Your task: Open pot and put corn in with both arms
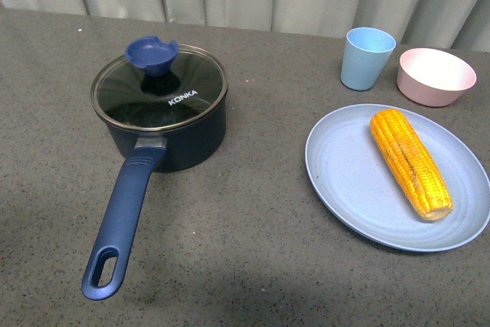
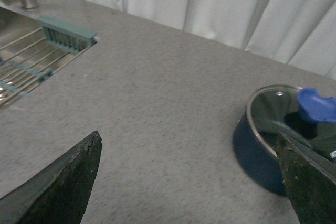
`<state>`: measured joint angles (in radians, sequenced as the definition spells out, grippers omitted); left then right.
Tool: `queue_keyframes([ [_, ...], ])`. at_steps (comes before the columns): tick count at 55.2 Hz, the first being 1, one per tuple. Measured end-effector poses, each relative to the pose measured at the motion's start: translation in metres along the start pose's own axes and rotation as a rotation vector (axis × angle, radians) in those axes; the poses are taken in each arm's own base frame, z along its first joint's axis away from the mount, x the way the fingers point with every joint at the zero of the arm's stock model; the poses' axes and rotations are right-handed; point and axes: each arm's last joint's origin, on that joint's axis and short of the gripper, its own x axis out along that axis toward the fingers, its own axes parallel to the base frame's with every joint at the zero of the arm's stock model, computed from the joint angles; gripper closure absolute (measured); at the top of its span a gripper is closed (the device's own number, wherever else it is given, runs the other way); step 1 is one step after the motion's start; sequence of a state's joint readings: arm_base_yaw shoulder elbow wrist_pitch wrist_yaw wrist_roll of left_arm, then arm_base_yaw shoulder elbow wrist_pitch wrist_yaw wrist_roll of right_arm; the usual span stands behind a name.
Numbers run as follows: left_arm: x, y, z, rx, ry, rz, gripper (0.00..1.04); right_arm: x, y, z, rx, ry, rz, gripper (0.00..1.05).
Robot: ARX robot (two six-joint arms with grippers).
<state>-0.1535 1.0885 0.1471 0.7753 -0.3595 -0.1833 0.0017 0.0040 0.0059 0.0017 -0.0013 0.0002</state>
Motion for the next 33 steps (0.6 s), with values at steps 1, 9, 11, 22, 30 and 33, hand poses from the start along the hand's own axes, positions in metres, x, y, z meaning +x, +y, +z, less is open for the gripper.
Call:
queue_keyframes([
  [1,0.007,-0.004,0.0,-0.01,-0.006,-0.013,0.07,0.0,0.0,0.0,0.0,0.0,0.0,0.09],
  [9,0.062,-0.034,-0.01,-0.052,0.007,-0.115,0.07,0.0,0.0,0.0,0.0,0.0,0.0,0.09],
  [11,0.07,-0.038,-0.013,-0.053,0.015,-0.121,0.07,0.0,0.0,0.0,0.0,0.0,0.0,0.09],
  [22,0.109,-0.059,-0.029,-0.05,0.039,-0.146,0.07,0.0,0.0,0.0,0.0,0.0,0.0,0.09],
  [30,0.126,-0.07,-0.037,-0.037,0.053,-0.171,0.07,0.0,0.0,0.0,0.0,0.0,0.0,0.09],
  [33,0.129,-0.075,-0.04,-0.032,0.06,-0.19,0.07,0.0,0.0,0.0,0.0,0.0,0.0,0.09],
])
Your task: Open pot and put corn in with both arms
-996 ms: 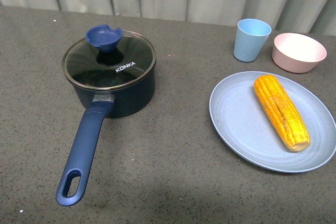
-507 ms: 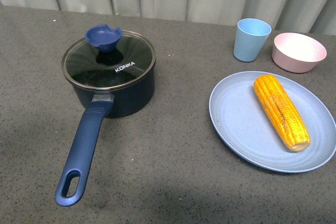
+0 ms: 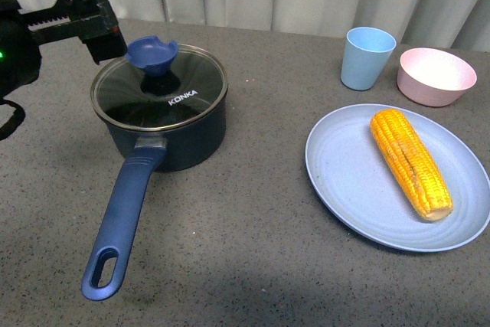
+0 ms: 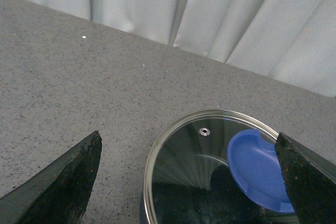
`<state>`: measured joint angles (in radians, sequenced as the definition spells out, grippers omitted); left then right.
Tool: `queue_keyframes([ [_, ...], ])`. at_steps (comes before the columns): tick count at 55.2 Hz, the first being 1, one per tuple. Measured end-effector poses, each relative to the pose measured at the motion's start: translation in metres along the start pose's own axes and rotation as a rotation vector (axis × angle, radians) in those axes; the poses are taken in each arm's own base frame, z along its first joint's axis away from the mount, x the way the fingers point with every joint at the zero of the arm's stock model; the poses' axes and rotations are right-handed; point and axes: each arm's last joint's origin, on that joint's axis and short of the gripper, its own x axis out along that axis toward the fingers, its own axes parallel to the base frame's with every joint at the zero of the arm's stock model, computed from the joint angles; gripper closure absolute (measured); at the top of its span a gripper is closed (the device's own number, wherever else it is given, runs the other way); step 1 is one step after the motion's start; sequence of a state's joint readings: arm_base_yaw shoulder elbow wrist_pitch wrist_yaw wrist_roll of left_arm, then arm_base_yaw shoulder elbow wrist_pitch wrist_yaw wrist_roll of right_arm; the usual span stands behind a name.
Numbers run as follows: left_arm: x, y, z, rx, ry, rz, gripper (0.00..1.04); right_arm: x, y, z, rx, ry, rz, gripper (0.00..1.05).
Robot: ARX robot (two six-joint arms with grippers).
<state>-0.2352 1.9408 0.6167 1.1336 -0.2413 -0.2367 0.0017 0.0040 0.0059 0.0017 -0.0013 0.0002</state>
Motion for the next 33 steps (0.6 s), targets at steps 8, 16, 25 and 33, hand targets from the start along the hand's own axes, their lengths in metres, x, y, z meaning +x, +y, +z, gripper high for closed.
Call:
queue_keyframes([
  [8,0.014,-0.016,-0.004,0.03,0.001,-0.066,0.07,0.0,0.0,0.0,0.0,0.0,0.0,0.09],
  [16,0.025,-0.026,-0.009,0.083,-0.004,-0.089,0.07,0.0,0.0,0.0,0.0,0.0,0.0,0.09],
  [25,0.037,-0.029,-0.019,0.152,-0.001,-0.087,0.07,0.0,0.0,0.0,0.0,0.0,0.0,0.09],
  [33,0.045,-0.03,-0.024,0.187,0.003,-0.089,0.07,0.0,0.0,0.0,0.0,0.0,0.0,0.09],
])
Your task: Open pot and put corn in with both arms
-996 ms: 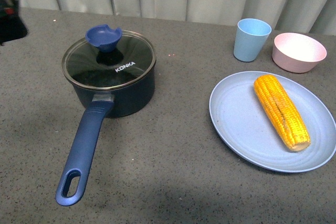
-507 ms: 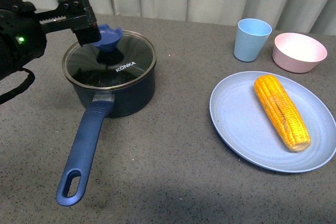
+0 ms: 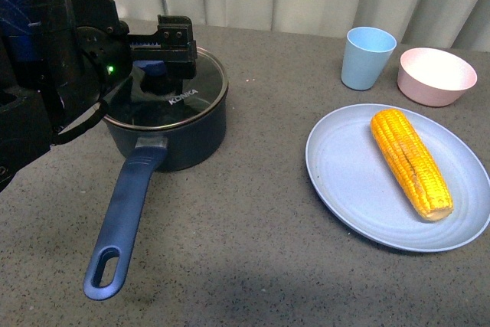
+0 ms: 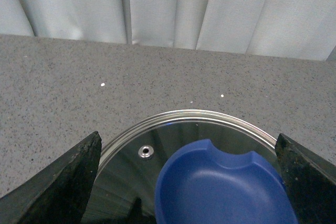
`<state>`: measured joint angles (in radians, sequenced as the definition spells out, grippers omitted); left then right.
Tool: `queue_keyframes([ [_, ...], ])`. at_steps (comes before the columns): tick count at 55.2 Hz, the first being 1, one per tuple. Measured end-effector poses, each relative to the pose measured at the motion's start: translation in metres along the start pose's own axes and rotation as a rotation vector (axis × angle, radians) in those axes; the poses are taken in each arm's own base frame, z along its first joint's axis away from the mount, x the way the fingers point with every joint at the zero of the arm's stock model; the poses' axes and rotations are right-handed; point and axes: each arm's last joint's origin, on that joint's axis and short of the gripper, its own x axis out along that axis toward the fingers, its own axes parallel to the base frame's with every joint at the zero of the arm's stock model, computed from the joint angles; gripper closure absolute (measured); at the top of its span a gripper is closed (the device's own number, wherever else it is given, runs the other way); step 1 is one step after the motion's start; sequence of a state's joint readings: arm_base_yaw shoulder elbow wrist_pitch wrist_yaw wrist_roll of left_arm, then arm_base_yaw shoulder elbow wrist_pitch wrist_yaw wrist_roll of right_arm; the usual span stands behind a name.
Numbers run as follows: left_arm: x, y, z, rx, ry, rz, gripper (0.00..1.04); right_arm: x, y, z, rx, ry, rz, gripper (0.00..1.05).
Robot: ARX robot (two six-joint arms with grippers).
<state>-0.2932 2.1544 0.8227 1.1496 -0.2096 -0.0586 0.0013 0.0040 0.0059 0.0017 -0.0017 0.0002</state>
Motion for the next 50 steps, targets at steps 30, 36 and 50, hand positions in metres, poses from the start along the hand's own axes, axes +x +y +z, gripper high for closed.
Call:
queue_keyframes([
  [30,0.01,-0.001,-0.009,0.029,0.017,-0.013,0.42,0.0,0.0,0.0,0.0,0.0,0.0,0.09],
  [36,0.006,0.002,-0.006,0.013,0.013,-0.001,0.42,0.0,0.0,0.0,0.0,0.0,0.0,0.09],
  [50,-0.018,0.06,0.039,-0.085,-0.105,0.113,0.43,0.0,0.0,0.0,0.0,0.0,0.0,0.09],
])
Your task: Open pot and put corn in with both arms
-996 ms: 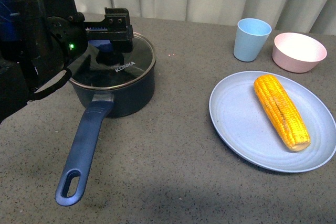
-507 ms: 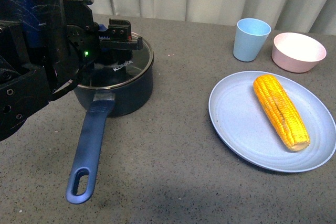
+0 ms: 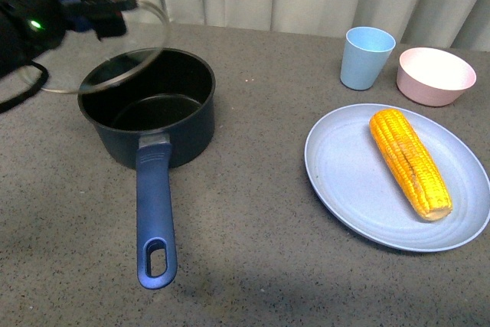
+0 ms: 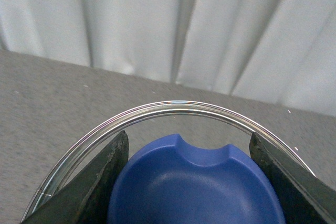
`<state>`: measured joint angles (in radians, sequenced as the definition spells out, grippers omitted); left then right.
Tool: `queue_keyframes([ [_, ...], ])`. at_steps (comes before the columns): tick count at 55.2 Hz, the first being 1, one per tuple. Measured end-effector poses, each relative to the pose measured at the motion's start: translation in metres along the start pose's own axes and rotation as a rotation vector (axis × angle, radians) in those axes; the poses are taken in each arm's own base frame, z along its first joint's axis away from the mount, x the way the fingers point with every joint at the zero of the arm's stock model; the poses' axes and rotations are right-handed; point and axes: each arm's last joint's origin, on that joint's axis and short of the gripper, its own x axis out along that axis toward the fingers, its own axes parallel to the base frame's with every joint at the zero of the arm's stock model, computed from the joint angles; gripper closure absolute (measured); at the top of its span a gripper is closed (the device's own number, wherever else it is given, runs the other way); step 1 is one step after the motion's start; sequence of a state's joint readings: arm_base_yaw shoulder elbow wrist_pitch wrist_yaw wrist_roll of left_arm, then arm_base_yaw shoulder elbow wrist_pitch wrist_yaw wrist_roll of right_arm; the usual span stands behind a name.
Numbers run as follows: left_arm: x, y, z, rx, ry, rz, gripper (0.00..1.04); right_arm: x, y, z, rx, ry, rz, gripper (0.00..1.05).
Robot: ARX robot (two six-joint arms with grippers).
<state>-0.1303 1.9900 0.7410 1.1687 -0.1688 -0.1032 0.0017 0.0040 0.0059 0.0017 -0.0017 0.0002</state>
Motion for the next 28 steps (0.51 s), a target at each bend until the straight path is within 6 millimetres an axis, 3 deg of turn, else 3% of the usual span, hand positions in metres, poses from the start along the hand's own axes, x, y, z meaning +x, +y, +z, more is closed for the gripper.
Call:
queue_keyframes([
  [5,-0.004,0.028,0.0,-0.007,-0.018,0.06,0.43,0.0,0.0,0.0,0.0,0.0,-0.001,0.09],
  [18,-0.016,0.104,-0.044,-0.018,0.05,0.248,0.43,0.0,0.0,0.0,0.0,0.0,-0.001,0.09],
  [24,-0.02,0.123,-0.065,-0.025,0.087,0.308,0.43,0.0,0.0,0.0,0.0,0.0,0.0,0.09],
  [28,-0.021,0.125,-0.075,-0.026,0.117,0.313,0.43,0.0,0.0,0.0,0.0,0.0,0.0,0.09],
])
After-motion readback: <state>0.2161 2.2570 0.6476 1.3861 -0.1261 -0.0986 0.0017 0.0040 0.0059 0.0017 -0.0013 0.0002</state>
